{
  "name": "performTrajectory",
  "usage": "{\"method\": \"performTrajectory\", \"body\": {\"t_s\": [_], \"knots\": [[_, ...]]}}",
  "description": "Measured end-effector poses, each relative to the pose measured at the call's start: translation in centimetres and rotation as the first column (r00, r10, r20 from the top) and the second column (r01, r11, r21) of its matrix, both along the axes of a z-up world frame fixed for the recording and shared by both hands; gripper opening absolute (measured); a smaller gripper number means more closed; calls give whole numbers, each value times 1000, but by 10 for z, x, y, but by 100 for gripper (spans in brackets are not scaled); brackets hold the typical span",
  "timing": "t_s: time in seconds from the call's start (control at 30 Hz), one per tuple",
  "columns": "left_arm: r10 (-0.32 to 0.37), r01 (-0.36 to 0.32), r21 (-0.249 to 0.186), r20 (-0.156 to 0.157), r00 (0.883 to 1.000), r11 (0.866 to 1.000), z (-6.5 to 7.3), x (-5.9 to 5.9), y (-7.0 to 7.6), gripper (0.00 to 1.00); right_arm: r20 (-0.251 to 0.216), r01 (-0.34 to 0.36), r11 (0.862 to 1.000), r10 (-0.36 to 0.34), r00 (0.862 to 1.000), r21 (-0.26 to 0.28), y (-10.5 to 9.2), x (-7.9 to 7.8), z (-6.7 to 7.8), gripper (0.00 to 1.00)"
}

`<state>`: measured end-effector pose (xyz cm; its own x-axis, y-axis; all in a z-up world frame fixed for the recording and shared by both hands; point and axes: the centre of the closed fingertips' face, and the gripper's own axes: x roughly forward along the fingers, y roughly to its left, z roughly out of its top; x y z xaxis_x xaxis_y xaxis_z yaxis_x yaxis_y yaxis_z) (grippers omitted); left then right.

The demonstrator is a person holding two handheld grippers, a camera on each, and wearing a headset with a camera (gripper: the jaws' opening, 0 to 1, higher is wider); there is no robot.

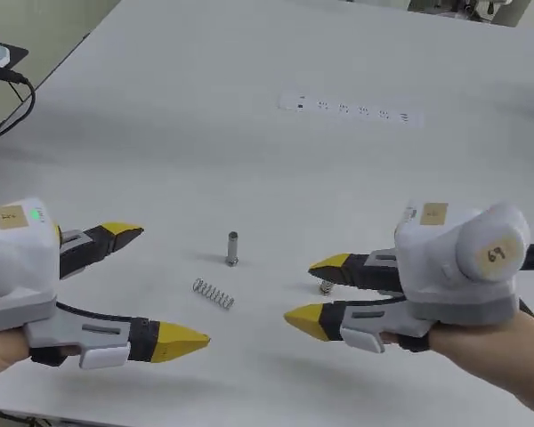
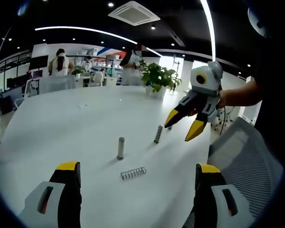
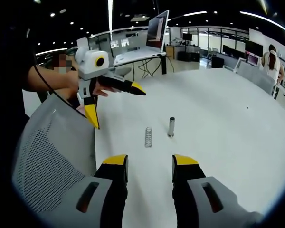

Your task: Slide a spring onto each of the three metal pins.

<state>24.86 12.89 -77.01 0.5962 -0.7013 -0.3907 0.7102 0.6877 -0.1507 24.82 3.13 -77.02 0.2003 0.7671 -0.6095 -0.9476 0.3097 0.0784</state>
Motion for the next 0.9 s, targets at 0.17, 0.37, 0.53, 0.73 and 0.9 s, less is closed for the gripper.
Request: {"method": "performTrajectory", "body": {"t_s": [0.17, 0.37, 0.53, 0.73, 0.9], "knots": [[7, -7, -5, 1, 1000, 1000, 0, -1, 2, 98, 18, -38, 999, 38, 999, -25, 17, 2, -5, 34], [1, -1, 4, -2, 1000, 1000, -2, -4, 5, 98, 7, -55, 998, 55, 998, -28, 36, 5, -10, 33], [0, 0, 7, -5, 1000, 1000, -3, -4, 7, 98, 1, -48, 998, 49, 999, -41, 46, 10, -18, 32], [-11, 11, 12, -10, 1000, 1000, -4, -5, 7, 98, -22, -34, 998, 33, 999, -50, 58, 13, -30, 29], [-15, 15, 13, -12, 1000, 1000, -4, -5, 6, 98, -31, -53, 994, 50, 998, -92, 66, 13, -45, 28]]}}
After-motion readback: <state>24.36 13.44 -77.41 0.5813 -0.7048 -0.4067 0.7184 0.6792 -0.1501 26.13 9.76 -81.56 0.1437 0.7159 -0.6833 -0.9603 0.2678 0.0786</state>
